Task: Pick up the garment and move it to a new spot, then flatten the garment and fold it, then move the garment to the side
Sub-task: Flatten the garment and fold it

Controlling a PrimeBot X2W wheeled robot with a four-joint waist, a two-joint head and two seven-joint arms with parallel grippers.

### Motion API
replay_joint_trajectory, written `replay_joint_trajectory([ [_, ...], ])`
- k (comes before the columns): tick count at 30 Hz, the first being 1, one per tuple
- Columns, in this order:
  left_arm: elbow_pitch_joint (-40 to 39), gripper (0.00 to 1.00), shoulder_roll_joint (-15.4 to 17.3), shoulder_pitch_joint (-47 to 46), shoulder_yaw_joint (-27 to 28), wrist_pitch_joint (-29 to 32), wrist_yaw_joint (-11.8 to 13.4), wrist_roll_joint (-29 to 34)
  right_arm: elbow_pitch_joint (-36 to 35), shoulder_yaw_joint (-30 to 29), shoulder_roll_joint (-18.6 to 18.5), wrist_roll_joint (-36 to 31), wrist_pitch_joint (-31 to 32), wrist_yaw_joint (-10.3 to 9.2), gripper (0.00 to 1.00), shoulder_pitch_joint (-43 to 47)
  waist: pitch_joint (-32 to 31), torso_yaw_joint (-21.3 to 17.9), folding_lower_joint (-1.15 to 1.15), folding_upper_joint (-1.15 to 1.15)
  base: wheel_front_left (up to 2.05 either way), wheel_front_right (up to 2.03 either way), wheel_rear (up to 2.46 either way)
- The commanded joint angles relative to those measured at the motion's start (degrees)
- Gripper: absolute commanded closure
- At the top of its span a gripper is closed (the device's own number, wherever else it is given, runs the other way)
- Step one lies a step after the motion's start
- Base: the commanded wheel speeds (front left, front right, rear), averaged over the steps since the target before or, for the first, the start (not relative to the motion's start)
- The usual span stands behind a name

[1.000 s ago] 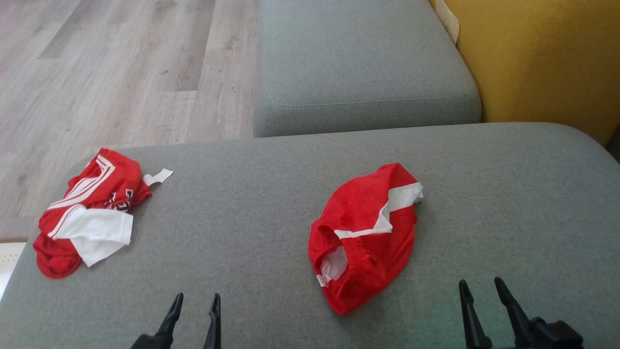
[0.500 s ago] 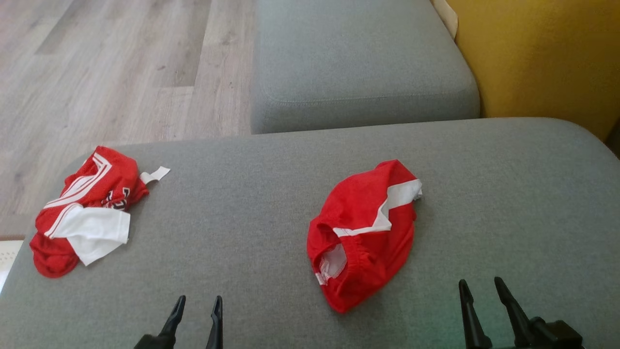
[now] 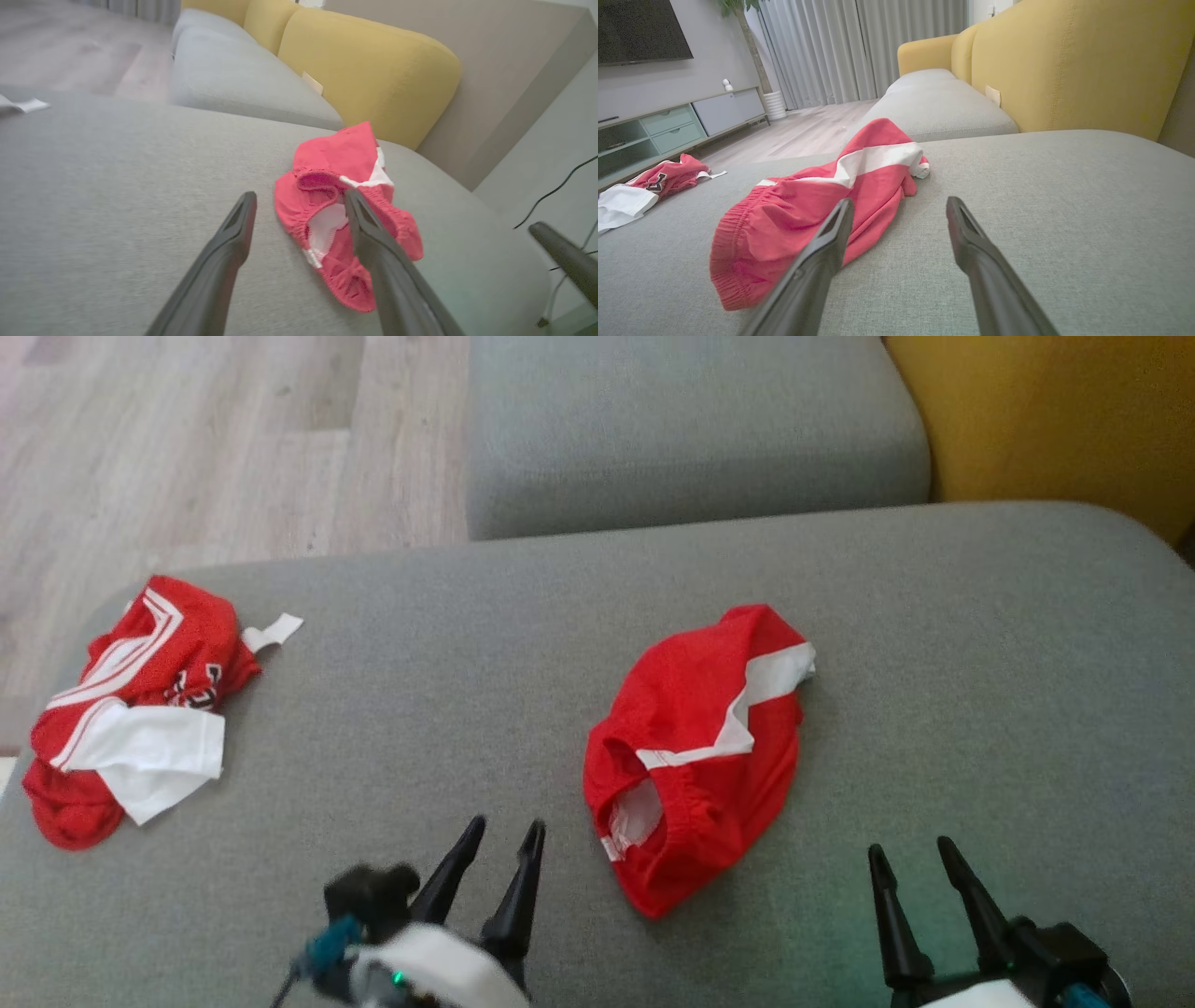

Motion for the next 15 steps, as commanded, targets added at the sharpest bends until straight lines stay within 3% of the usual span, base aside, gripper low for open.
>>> replay_joint_trajectory([
  [1, -1.37, 0.0, -0.42, -4.89, 0.75, 0.96, -0.3, -3.97, -2.04, 1.79, -0.37, -0.6, -0.15, -0.05, 0.0, -3.54, 1.36, -0.43, 0.0, 0.0, 0.0, 0.0, 0.0],
  [8, -0.09, 0.0, -0.42, -13.69, -6.69, 10.51, -0.5, -23.2, -2.55, 2.62, -0.83, -1.09, -0.15, -0.05, 0.0, -5.2, 6.23, -1.71, 0.0, 0.0, 0.0, 0.0, 0.0],
  [11, -0.34, 0.0, -0.42, -17.07, -8.98, 13.42, 0.58, -30.92, -2.82, 2.72, -1.17, -1.15, -0.15, -0.05, 0.0, -6.22, 8.71, -2.25, 0.0, 0.0, 0.0, 0.0, 0.0],
  [15, 0.78, 0.0, -0.42, -21.51, -11.11, 14.76, 3.02, -36.58, -2.97, 3.1, -1.42, -1.06, -0.15, -0.05, 0.0, -7.64, 11.01, -3.4, 0.0, 0.0, 0.0, 0.0, 0.0],
])
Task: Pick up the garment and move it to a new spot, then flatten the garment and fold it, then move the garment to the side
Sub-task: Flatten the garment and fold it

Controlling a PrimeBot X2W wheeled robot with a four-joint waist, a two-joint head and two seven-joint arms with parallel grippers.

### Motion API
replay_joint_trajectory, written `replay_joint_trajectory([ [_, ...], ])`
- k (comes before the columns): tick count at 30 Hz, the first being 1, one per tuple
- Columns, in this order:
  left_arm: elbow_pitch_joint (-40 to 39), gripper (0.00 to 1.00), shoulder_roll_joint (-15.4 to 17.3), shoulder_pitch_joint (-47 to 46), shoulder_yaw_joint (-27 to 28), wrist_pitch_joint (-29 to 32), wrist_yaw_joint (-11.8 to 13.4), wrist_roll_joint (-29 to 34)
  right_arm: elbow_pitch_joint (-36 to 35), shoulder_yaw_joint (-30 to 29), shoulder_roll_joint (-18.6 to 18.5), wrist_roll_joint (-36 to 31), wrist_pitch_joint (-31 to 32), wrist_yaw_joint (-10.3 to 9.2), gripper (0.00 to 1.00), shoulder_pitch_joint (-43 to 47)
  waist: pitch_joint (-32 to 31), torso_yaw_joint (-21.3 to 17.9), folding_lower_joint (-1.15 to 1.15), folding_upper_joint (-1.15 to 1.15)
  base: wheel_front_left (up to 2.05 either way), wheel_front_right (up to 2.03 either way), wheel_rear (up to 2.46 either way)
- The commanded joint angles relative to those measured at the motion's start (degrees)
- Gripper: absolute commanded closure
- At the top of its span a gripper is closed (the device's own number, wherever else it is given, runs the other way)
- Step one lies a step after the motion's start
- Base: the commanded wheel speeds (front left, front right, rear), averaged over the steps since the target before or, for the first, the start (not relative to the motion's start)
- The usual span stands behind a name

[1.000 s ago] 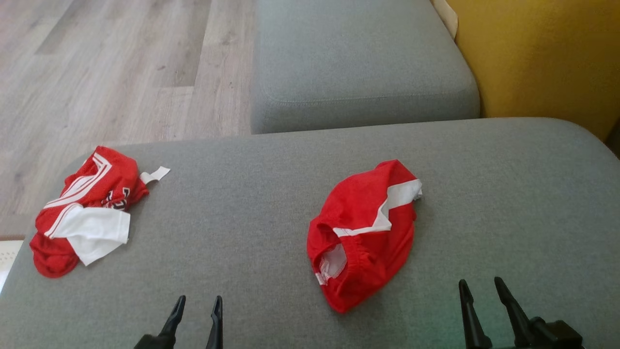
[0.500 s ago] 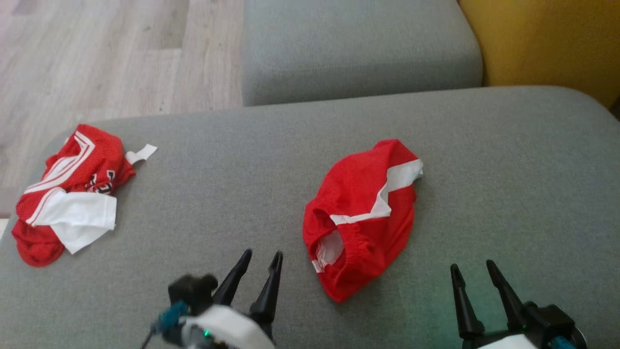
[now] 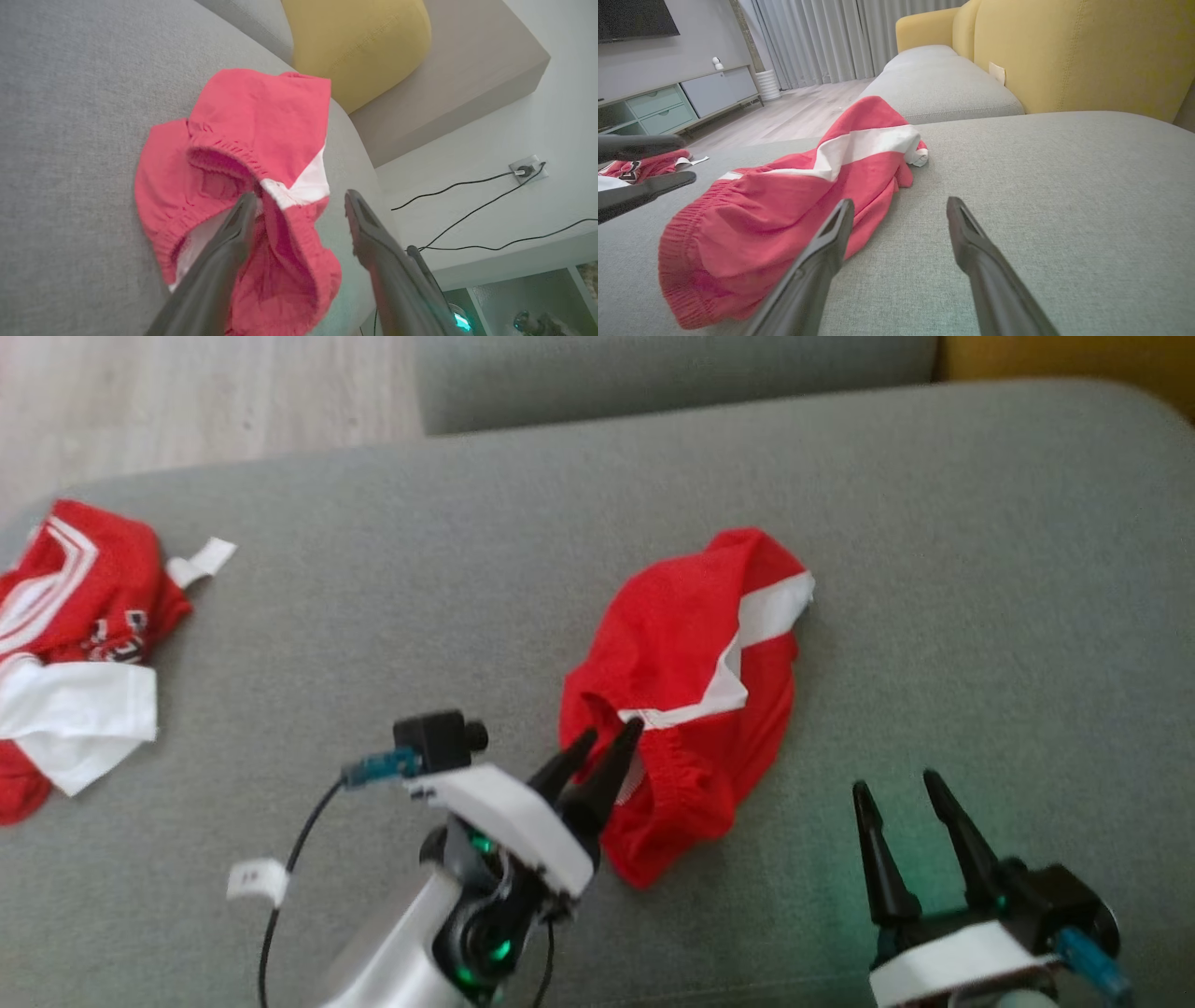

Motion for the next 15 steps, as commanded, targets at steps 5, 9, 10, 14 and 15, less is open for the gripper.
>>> replay_joint_trajectory([
  [5, 2.52, 0.0, -0.31, -7.1, -0.32, -0.56, 1.74, -1.19, -1.86, 1.73, -1.1, -0.13, -0.15, -0.05, 0.0, -3.43, 2.21, -2.79, 0.0, 0.0, 0.0, 0.0, 0.0],
  [9, 5.48, 0.58, -0.31, -8.37, -1.32, -1.27, 1.77, -0.82, -1.75, 1.62, -1.26, 0.04, -0.15, -0.05, 0.0, -3.47, 1.96, -3.9, 0.0, 0.0, 0.0, 0.0, 0.0],
  [10, 5.95, 0.69, -0.31, -8.44, -1.39, -1.39, 1.76, -1.07, -1.72, 1.59, -1.28, 0.08, -0.15, -0.05, 0.0, -3.43, 1.88, -4.1, 0.0, 0.0, 0.0, 0.0, 0.0],
  [14, 7.14, 1.0, -0.31, -8.73, -1.72, -1.7, 1.37, -1.68, -1.76, 1.38, -1.25, 0.13, -0.15, -0.05, 0.0, -3.33, 1.63, -4.55, 0.0, 0.0, 0.0, 0.0, 0.0],
  [15, 7.14, 1.0, -0.31, -8.73, -1.72, -1.7, 1.37, -1.68, -1.76, 1.38, -1.25, 0.13, -0.15, -0.05, 0.0, -3.33, 1.63, -4.55, 0.0, 0.0, 0.0, 0.0, 0.0],
])
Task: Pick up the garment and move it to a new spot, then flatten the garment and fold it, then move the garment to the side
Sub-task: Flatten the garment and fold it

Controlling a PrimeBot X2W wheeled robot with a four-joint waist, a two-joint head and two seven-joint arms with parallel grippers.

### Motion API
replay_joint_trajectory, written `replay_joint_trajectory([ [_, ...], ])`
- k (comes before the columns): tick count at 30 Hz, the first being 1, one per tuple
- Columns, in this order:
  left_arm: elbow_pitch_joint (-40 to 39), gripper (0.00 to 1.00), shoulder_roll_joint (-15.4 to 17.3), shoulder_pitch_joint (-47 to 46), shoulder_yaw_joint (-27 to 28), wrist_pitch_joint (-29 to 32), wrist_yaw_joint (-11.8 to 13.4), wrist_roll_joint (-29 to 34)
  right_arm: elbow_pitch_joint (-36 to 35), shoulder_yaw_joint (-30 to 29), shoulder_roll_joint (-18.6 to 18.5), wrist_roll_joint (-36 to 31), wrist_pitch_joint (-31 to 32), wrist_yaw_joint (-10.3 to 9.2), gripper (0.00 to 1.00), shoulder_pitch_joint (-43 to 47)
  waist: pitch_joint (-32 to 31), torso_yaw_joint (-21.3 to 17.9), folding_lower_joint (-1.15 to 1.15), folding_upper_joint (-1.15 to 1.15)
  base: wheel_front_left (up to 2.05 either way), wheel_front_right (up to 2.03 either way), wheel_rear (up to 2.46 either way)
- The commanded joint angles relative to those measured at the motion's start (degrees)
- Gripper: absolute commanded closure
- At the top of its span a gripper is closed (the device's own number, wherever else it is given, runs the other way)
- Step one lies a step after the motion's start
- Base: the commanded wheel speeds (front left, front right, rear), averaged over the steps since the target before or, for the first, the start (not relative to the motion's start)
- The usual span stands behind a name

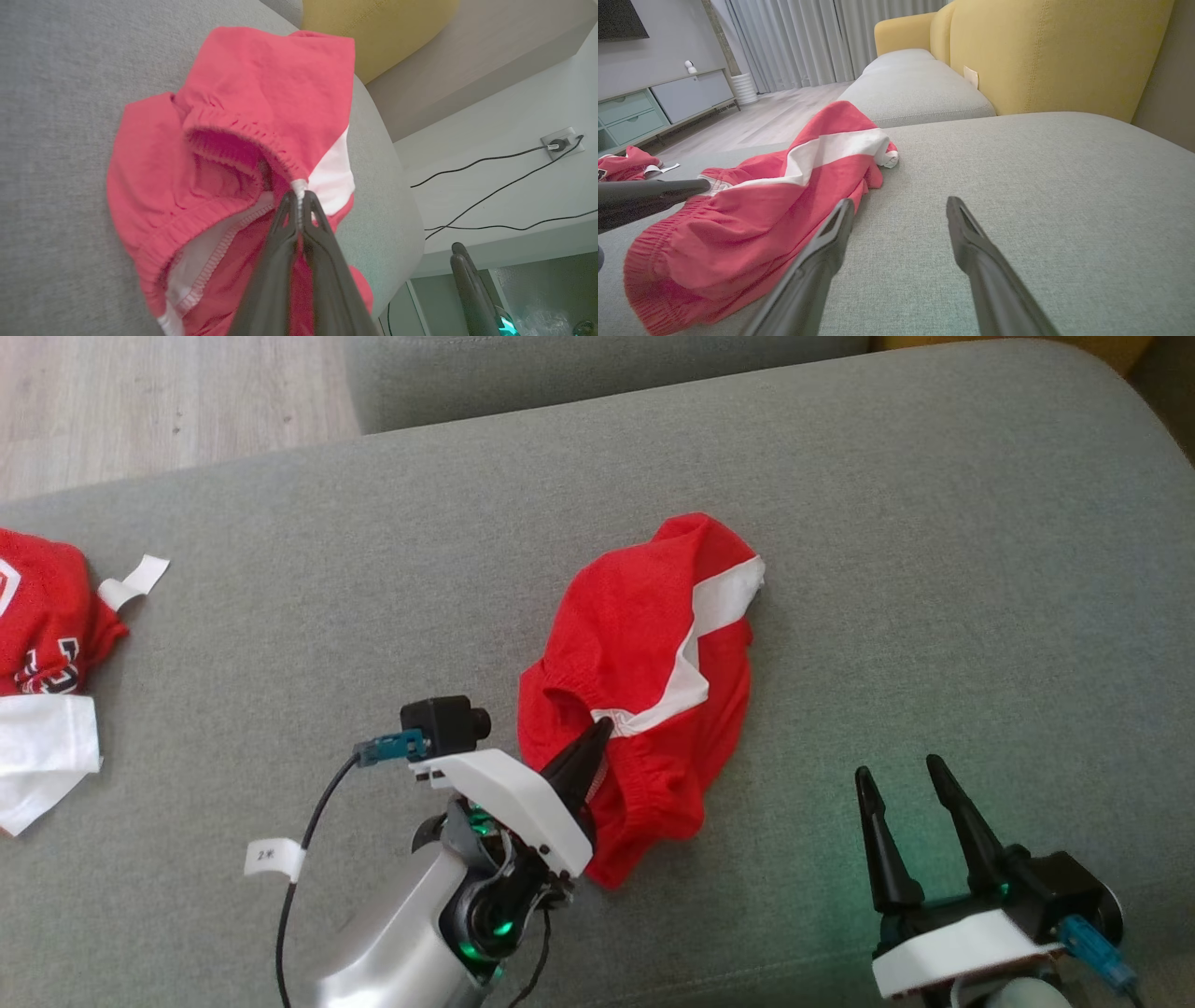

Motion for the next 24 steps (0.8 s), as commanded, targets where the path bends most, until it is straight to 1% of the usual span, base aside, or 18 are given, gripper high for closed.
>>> replay_joint_trajectory([
  [1, -1.65, 1.0, -0.06, -2.82, 1.43, -0.63, -0.3, -0.19, -1.71, 1.09, -0.74, 0.1, -0.15, -0.05, 0.0, -1.51, -0.05, 0.0, 0.0, 0.0, 0.0, 0.0, 0.0],
  [4, -1.33, 1.0, -0.06, -3.16, 1.22, -0.89, -1.4, -0.4, -1.65, 1.18, -0.65, 0.25, -0.15, -0.05, 0.0, -1.39, -0.34, -0.1, 0.0, 0.0, 0.0, 0.0, 0.0],
  [7, -1.7, 1.0, -0.05, -4.95, 0.73, -1.1, -3.05, 0.17, -1.56, 1.4, -0.48, 0.48, -0.15, -0.05, 0.0, -1.5, -0.94, -0.6, 0.0, 0.0, 0.0, 0.0, 0.0],
  [10, -2.78, 1.0, 0.03, -9.42, -0.17, -0.01, -4.82, 1.36, -1.24, 2.09, -0.28, 0.62, -0.15, -0.05, 0.0, -2.05, -1.77, -1.9, 0.0, 0.0, 0.0, 0.0, 0.0],
  [14, -5.0, 1.0, 0.96, -18.57, -1.56, 3.13, -6.91, 3.62, -0.87, 2.73, 0.0, 0.98, -0.15, -0.05, 0.0, -2.68, -3.16, -4.62, 0.0, 0.0, 0.0, 0.0, 0.0],
  [18, -7.46, 1.0, 1.57, -28.18, -1.82, 5.22, -7.89, 5.33, -0.57, 2.73, 0.17, 1.29, -0.15, -0.05, 0.0, -2.36, -4.66, -7.07, 0.0, 0.0, 0.0, 0.0, 0.0],
  [21, -9.1, 1.0, 1.6, -34.79, -1.39, 6.34, -8.31, 5.17, -0.47, 2.34, 0.29, 1.47, -0.15, -0.05, 0.0, -1.38, -5.68, -8.12, 0.0, 0.0, 0.0, 0.0, 0.0],
  [24, -10.24, 1.0, 2.7, -35.36, -0.47, 6.73, -8.42, 3.75, -0.93, 1.58, 0.36, 1.51, -0.15, -0.05, 0.0, -0.57, -6.18, -7.58, 0.0, 0.0, 0.0, 0.0, 0.0],
])
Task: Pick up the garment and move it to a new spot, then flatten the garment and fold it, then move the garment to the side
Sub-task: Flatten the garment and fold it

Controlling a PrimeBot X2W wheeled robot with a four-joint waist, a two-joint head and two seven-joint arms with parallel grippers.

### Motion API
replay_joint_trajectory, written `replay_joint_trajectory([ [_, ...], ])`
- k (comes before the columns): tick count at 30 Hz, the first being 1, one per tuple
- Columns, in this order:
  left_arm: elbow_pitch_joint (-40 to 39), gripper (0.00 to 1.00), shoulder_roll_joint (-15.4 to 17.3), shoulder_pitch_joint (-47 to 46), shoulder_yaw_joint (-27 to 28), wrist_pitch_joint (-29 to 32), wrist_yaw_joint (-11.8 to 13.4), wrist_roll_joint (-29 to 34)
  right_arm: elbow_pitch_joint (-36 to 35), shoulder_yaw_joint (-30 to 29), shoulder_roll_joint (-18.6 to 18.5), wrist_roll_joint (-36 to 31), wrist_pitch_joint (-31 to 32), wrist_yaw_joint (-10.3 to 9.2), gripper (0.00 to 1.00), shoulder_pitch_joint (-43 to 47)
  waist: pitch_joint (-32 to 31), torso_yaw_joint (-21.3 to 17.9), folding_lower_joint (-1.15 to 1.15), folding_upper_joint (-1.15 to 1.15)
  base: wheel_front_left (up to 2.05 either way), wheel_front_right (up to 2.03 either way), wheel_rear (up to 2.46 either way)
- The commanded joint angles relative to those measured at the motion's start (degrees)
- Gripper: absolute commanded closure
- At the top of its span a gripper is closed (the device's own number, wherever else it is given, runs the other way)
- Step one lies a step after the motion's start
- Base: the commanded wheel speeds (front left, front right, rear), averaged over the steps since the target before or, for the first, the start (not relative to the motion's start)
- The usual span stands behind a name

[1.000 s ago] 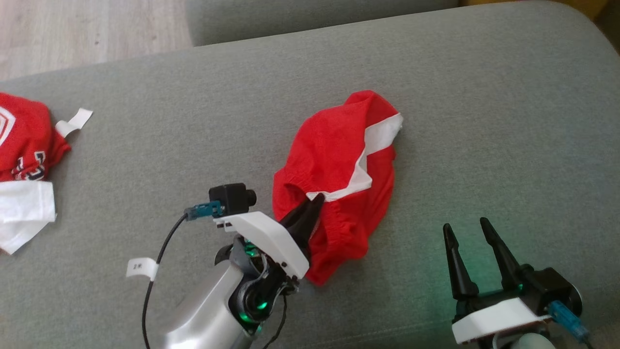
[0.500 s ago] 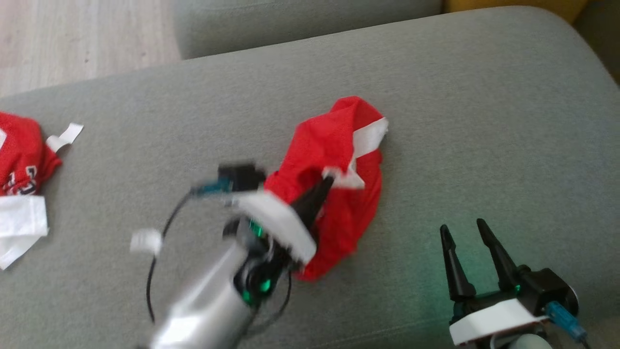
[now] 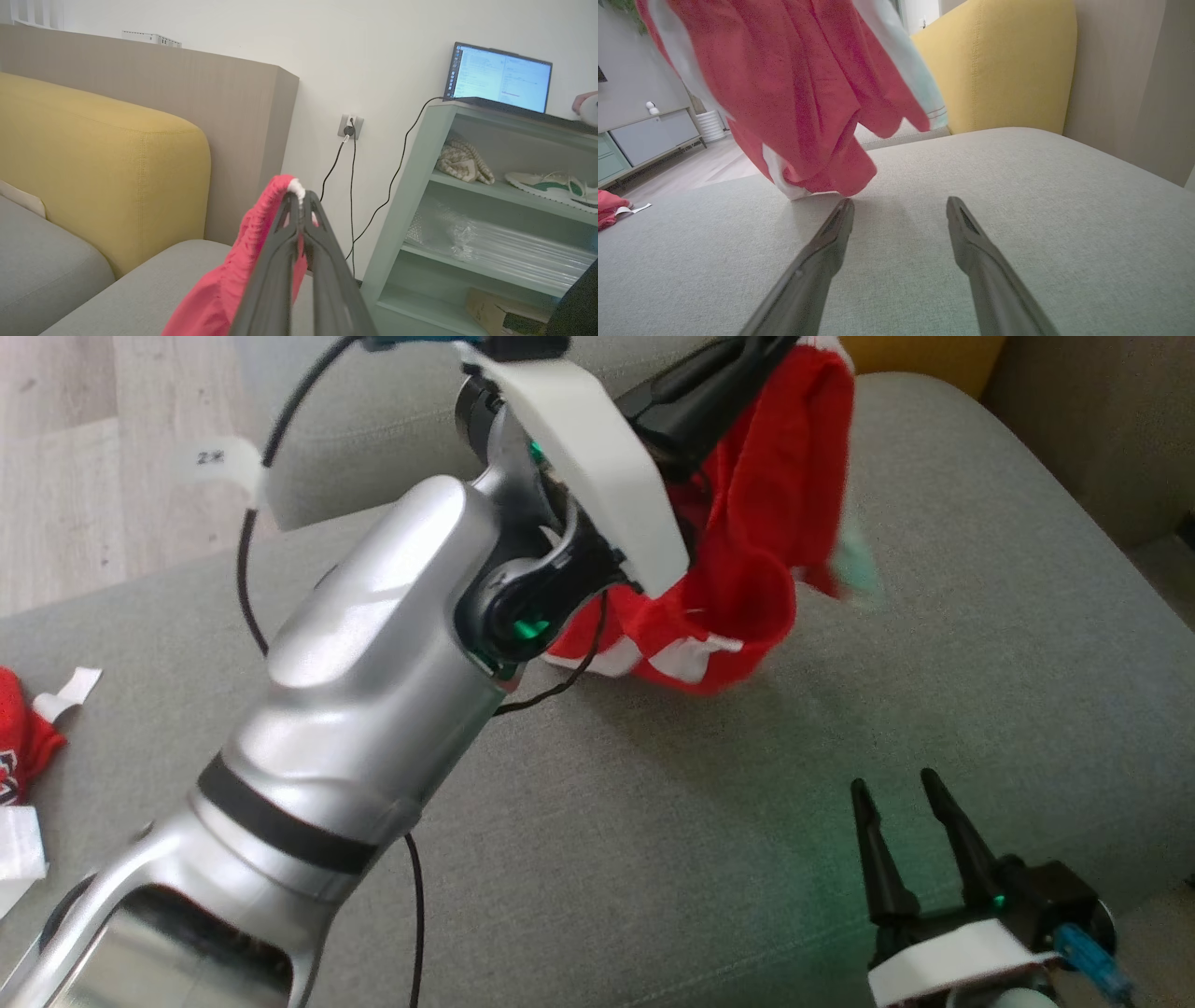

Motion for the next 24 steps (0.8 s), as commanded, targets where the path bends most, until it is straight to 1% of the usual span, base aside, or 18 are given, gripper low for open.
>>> replay_joint_trajectory([
  [1, -1.69, 1.0, 2.69, -0.69, 2.81, 0.09, -0.16, -0.97, -2.18, 0.84, -0.01, 0.5, -0.15, -0.05, 0.0, -1.02, -0.2, 0.75, 0.0, 0.0, 0.0, 0.0, 0.0],
  [3, -2.61, 1.0, 4.55, 2.91, 2.76, 0.74, 0.39, -2.01, -2.62, 0.23, 0.01, 0.57, -0.15, -0.05, 0.0, -0.51, -0.13, 2.06, 0.0, 0.0, 0.0, 0.0, 0.0],
  [6, -4.08, 1.0, 7.43, 11.2, 1.93, 0.85, 1.93, -3.28, -2.96, -0.42, 0.0, 0.86, -0.15, -0.05, 0.0, 0.49, 0.45, 4.89, 0.0, 0.0, 0.0, 0.0, 0.0],
  [10, -4.45, 1.0, 11.46, 22.36, 1.66, -2.22, 4.0, -3.55, -2.48, -0.03, -0.73, 1.32, -0.15, -0.05, 0.0, 1.0, 2.54, 8.02, 0.0, 0.0, 0.0, 0.0, 0.0],
  [13, -3.06, 1.0, 13.72, 27.72, 2.72, -6.04, 4.41, -3.42, -1.37, 0.99, -1.23, 1.94, -0.15, -0.05, 0.0, 0.62, 4.12, 9.26, 0.0, 0.0, 0.0, 0.0, 0.0],
  [19, -0.44, 1.0, 15.98, 31.51, 6.09, -13.18, 3.96, -3.32, 1.52, 2.49, -1.96, 4.34, -0.15, -0.05, 0.0, 1.03, 6.79, 10.09, 0.0, 0.0, 0.0, 0.0, 0.0],
  [24, 0.69, 1.0, 16.93, 31.7, 7.69, -15.75, 3.49, -3.36, 3.13, 4.04, -3.11, 5.55, -0.15, -0.05, 0.0, 2.31, 8.28, 9.59, 0.0, 0.0, 0.0, 0.0, 0.0],
])
